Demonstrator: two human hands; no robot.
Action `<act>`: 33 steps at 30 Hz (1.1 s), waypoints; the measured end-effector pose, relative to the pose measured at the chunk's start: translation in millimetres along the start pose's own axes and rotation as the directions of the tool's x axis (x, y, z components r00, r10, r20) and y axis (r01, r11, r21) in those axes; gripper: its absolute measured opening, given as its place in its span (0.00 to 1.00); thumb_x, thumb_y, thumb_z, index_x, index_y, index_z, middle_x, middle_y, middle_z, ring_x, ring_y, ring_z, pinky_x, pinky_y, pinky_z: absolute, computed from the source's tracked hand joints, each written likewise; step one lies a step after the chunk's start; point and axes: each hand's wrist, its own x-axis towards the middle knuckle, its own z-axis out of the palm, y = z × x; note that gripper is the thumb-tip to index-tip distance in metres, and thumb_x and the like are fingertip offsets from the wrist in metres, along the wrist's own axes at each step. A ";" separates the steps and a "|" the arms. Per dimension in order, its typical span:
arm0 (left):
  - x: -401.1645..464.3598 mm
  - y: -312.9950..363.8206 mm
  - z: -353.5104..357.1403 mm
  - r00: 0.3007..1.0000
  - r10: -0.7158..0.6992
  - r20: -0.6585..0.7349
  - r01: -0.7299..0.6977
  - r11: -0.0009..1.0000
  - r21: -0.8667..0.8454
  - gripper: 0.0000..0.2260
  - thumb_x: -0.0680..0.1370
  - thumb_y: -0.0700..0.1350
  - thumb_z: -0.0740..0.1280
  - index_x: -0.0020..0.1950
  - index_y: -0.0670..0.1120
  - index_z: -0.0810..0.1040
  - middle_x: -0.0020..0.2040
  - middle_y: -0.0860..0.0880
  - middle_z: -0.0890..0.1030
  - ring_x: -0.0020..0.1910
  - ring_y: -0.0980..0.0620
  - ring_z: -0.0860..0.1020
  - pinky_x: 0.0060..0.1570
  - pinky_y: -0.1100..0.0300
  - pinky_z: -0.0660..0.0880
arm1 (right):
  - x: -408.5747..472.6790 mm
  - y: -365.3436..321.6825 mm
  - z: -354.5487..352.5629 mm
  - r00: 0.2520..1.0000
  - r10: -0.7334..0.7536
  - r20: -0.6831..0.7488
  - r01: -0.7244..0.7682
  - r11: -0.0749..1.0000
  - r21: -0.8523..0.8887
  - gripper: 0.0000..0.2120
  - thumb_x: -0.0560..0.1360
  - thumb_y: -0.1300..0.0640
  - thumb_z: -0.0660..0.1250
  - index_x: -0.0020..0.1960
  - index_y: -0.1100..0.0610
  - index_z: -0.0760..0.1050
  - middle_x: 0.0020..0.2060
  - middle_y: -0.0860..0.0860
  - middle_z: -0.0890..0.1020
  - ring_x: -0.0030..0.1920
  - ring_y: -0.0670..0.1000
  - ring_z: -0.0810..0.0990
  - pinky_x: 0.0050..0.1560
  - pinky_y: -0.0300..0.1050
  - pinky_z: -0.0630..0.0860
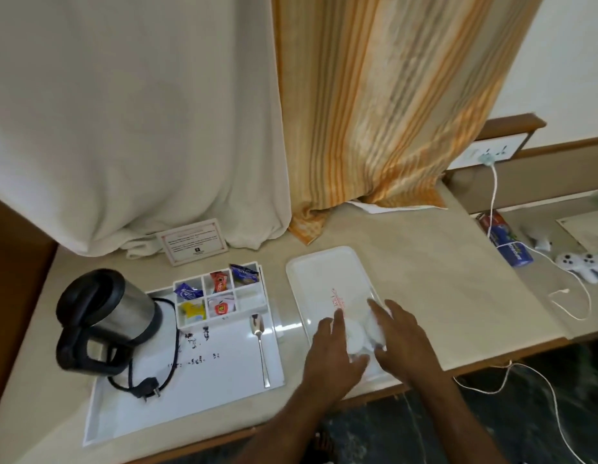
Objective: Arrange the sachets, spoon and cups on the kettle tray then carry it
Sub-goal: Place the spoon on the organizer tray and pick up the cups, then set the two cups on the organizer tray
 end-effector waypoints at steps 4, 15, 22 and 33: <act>-4.5 -3.9 -16.1 0.990 0.000 -0.143 -0.015 0.995 -0.103 0.34 0.73 0.55 0.73 0.76 0.52 0.62 0.73 0.51 0.70 0.70 0.53 0.70 0.70 0.56 0.68 | -1.3 -17.5 -1.4 0.997 -0.028 -0.072 0.033 0.996 0.077 0.34 0.70 0.50 0.70 0.73 0.43 0.62 0.70 0.50 0.69 0.65 0.51 0.70 0.61 0.46 0.73; -75.8 -143.3 -145.1 0.919 -0.201 -0.340 0.166 0.978 -0.127 0.28 0.65 0.47 0.75 0.64 0.49 0.73 0.59 0.52 0.78 0.60 0.50 0.75 0.55 0.57 0.71 | -17.1 -211.0 49.2 0.959 -0.281 -0.029 0.283 0.956 0.075 0.38 0.62 0.54 0.75 0.67 0.47 0.61 0.60 0.49 0.73 0.59 0.53 0.73 0.51 0.46 0.75; -83.4 -186.9 -165.9 0.903 -0.270 -0.333 0.209 0.955 -0.208 0.29 0.63 0.46 0.74 0.64 0.53 0.73 0.58 0.56 0.77 0.60 0.55 0.73 0.52 0.64 0.69 | -7.8 -254.2 86.8 0.958 -0.287 0.019 0.285 0.956 0.075 0.37 0.64 0.55 0.74 0.69 0.50 0.63 0.65 0.51 0.72 0.66 0.54 0.69 0.57 0.46 0.75; -79.7 -192.2 -162.7 0.934 -0.265 -0.238 0.218 0.954 -0.207 0.41 0.68 0.50 0.76 0.76 0.52 0.60 0.72 0.52 0.67 0.70 0.54 0.66 0.61 0.66 0.63 | -6.3 -250.4 89.7 0.979 -0.194 0.062 0.191 0.980 0.049 0.45 0.64 0.48 0.76 0.73 0.49 0.55 0.70 0.50 0.67 0.68 0.52 0.68 0.61 0.46 0.73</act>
